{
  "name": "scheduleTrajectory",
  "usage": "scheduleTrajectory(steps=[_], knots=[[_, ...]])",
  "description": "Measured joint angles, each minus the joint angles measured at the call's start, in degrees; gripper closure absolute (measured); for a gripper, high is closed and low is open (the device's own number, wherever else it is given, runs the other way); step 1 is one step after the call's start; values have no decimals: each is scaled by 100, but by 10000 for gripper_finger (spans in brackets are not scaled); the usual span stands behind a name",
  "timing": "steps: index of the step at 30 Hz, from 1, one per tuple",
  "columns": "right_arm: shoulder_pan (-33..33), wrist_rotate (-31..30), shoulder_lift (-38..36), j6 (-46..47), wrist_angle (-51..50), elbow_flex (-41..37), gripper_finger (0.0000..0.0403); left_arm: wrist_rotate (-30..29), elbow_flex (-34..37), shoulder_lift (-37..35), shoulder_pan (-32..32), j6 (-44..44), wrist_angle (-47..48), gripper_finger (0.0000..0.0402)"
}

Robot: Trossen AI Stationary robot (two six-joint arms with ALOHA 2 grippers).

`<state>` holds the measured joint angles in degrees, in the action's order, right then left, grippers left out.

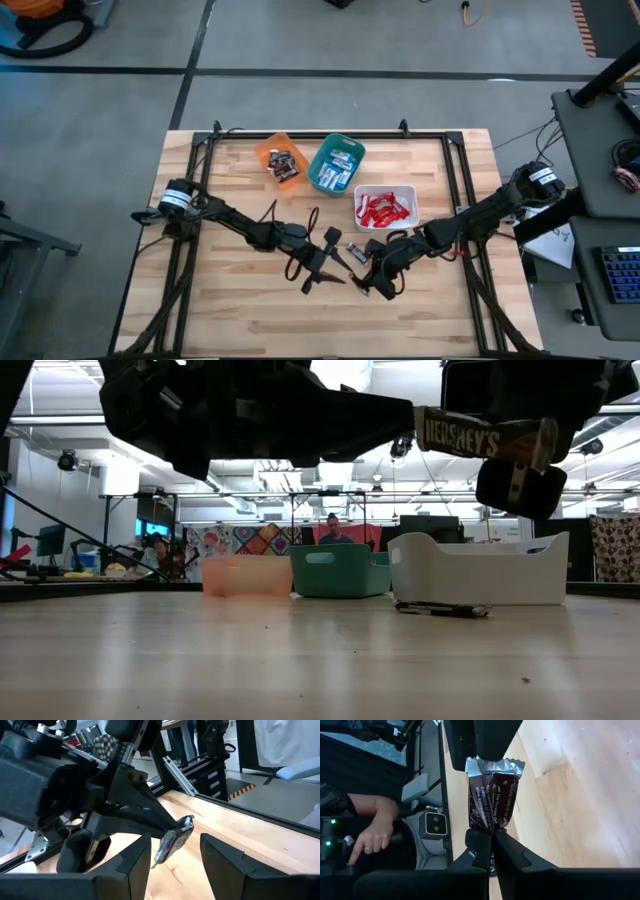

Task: Sort candy
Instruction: Put the right brown chocolate bar into the orange bin

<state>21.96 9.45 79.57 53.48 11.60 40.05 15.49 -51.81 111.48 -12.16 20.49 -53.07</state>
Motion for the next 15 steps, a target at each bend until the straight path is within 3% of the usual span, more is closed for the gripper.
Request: scheduleTrajectory(steps=[15], knots=[[2,0,4,-57,116,0,394,252,-551,540,-1,0,-44,253]])
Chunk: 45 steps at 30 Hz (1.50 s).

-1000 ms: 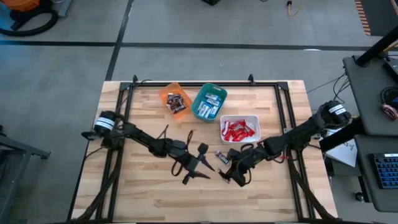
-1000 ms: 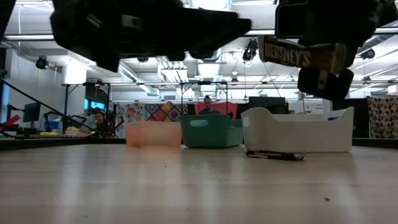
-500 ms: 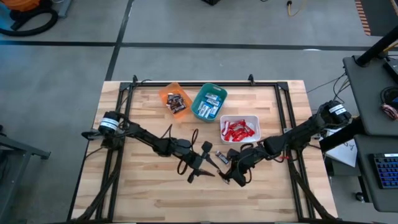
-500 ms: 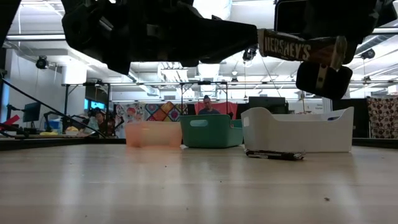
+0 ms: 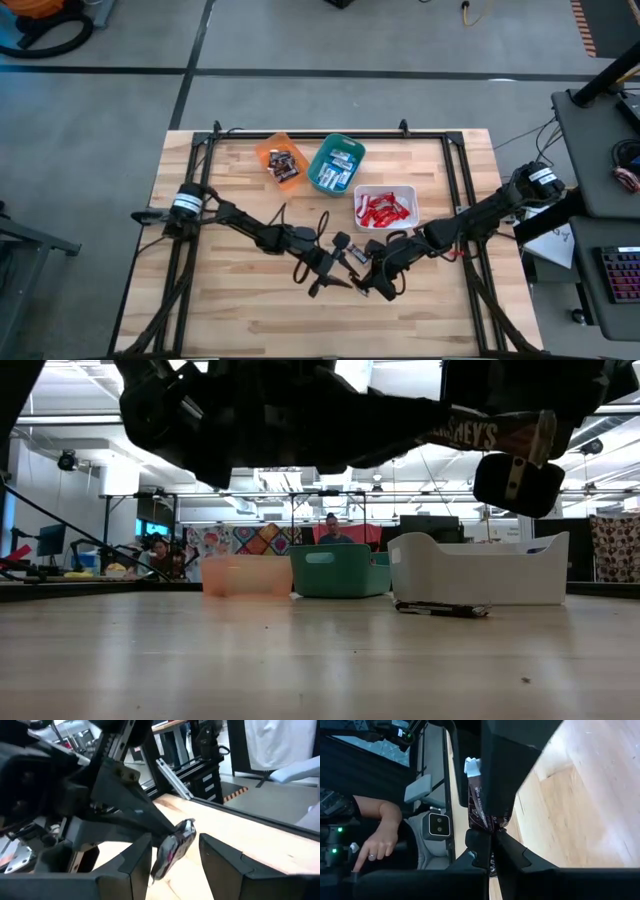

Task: Sort candy
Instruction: Put the right brown chocolate bar into the orange bin

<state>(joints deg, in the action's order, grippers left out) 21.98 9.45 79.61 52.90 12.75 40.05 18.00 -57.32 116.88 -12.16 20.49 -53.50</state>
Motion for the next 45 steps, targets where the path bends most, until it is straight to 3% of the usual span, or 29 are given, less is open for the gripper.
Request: scheduleTrajectory(steps=[5,13,21,26,31,40,43,45], knots=[[0,2,1,-12,-3,0,394,8,2,-5,0,4,-12,292],[0,0,0,-24,-4,0,377,50,7,-15,-2,22,14,390],[-1,-17,-77,33,-127,0,293,-2,9,-157,8,2,362,381],[-2,-19,-316,155,-555,0,256,-404,9,-766,80,16,2009,394],[0,-52,-542,267,-774,0,244,-888,9,-1501,258,216,4030,395],[-2,-61,-605,234,-800,2,263,-3000,13,-3113,806,308,7271,395],[-1,-117,-601,137,-801,2,269,-3680,13,-3561,1292,306,7971,395],[0,-212,-601,63,-788,2,272,-3821,20,-3799,1761,328,8309,395]])
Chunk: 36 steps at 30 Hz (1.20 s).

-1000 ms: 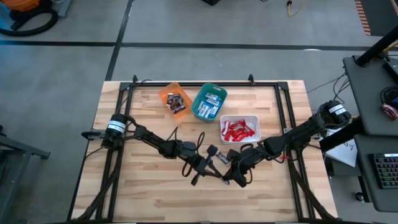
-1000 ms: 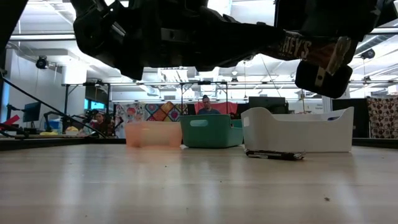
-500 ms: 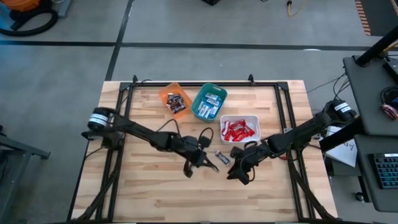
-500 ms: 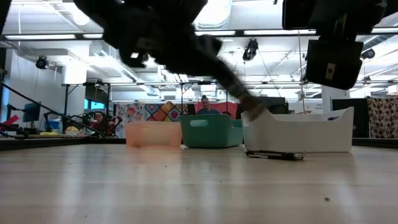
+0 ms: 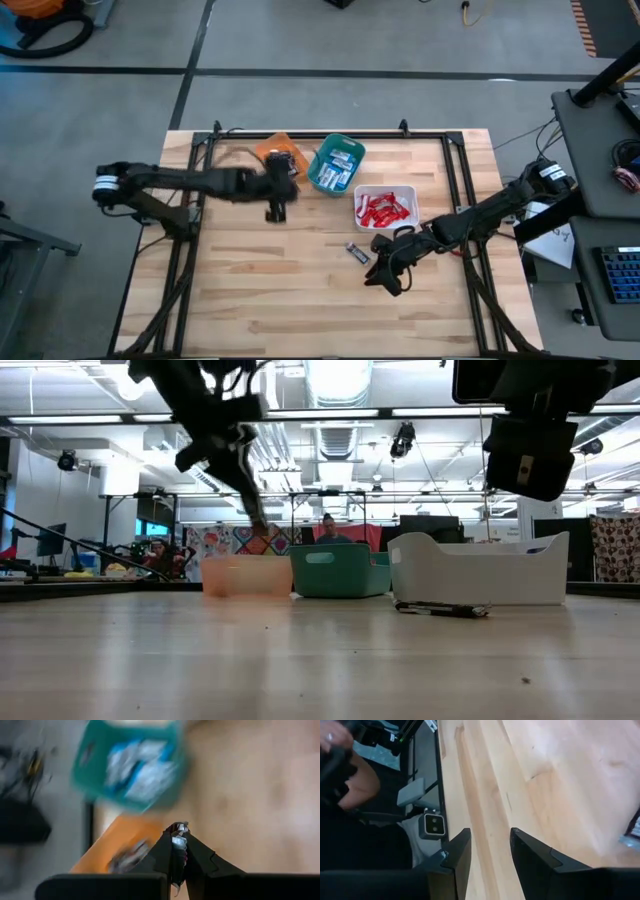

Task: Sort candy
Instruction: Put the right brown chocolate bar into the orange bin, then put the brown chocolate bar into the orange bin

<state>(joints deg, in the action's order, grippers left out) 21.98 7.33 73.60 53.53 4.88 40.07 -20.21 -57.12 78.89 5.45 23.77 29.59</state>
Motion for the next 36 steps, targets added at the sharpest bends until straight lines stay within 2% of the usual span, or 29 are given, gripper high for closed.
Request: scheduleTrajectory(steps=[6,11,14,19,29,36], knots=[[0,-139,2,-168,-12,0,278,98,22,-227,1674,495,76,395],[0,-148,2,-218,-8,0,278,1196,26,-27,2913,786,-18,395],[0,-151,2,-258,0,0,280,1584,18,127,3350,787,-22,394],[0,-151,2,-326,3,0,280,1639,15,260,3561,679,-113,372],[0,-157,7,-328,3,0,282,1639,7,272,3557,568,-145,293],[2,-452,7,-149,-31,0,282,1729,7,180,3410,-337,-111,268]])
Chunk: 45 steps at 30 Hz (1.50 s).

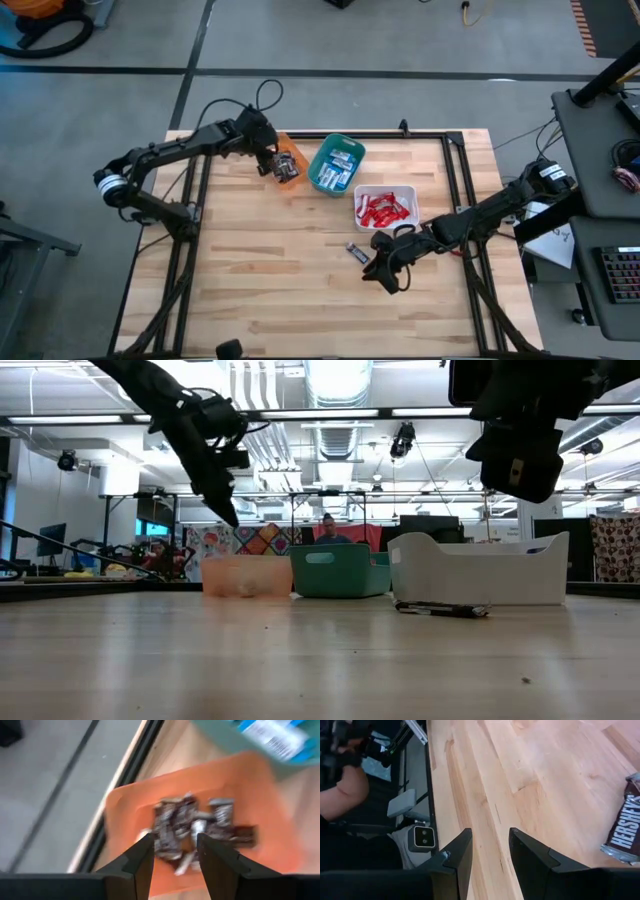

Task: Sort candy
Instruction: Put the brown chocolate bar into the orange bin

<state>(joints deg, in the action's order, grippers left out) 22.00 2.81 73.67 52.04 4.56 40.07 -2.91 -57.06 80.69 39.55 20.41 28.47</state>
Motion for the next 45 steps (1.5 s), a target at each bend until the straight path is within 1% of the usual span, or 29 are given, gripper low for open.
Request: scheduleTrajectory(steps=[2,4,7,9,12,15,18,22,25,29,33,36,38,41,45], knots=[[4,-18,0,105,-26,0,282,259,0,-75,-99,-347,4,268],[32,-106,0,206,-96,1,282,689,10,-159,-243,-583,0,268],[89,-288,5,389,-607,110,282,1298,63,-259,-537,-847,-47,268],[143,-499,14,494,-1054,260,282,1441,115,-329,-808,-1028,-192,268],[244,-833,56,625,-1712,516,282,1444,258,-481,-1260,-1287,-457,267],[326,-1063,164,652,-2124,801,282,1448,561,-730,-1713,-1553,-973,268],[367,-1254,354,693,-2590,1120,282,1444,995,-1050,-2167,-1941,-1744,267],[389,-1356,755,807,-3389,1607,282,1323,1650,-1513,-2821,-2488,-2734,267],[402,-1351,1132,978,-4041,1993,282,879,2079,-1788,-3368,-2784,-3412,267],[481,-1348,1709,872,-4661,2460,282,220,2527,-2070,-4029,-3024,-3954,267],[790,-1431,2162,208,-4525,2690,282,14,2840,-2189,-4525,-3205,-4465,267],[984,-1721,2275,245,-4411,2688,282,-16,3064,-2213,-4794,-3250,-5108,267],[1081,-1949,2276,369,-4364,2603,282,-22,3182,-2237,-4916,-3256,-5303,267],[1294,-2348,2148,474,-4032,2304,282,-75,3241,-2196,-5007,-3259,-5535,267],[1560,-2983,1791,275,-3026,1636,282,-97,3252,-2143,-5014,-3318,-5582,267]])
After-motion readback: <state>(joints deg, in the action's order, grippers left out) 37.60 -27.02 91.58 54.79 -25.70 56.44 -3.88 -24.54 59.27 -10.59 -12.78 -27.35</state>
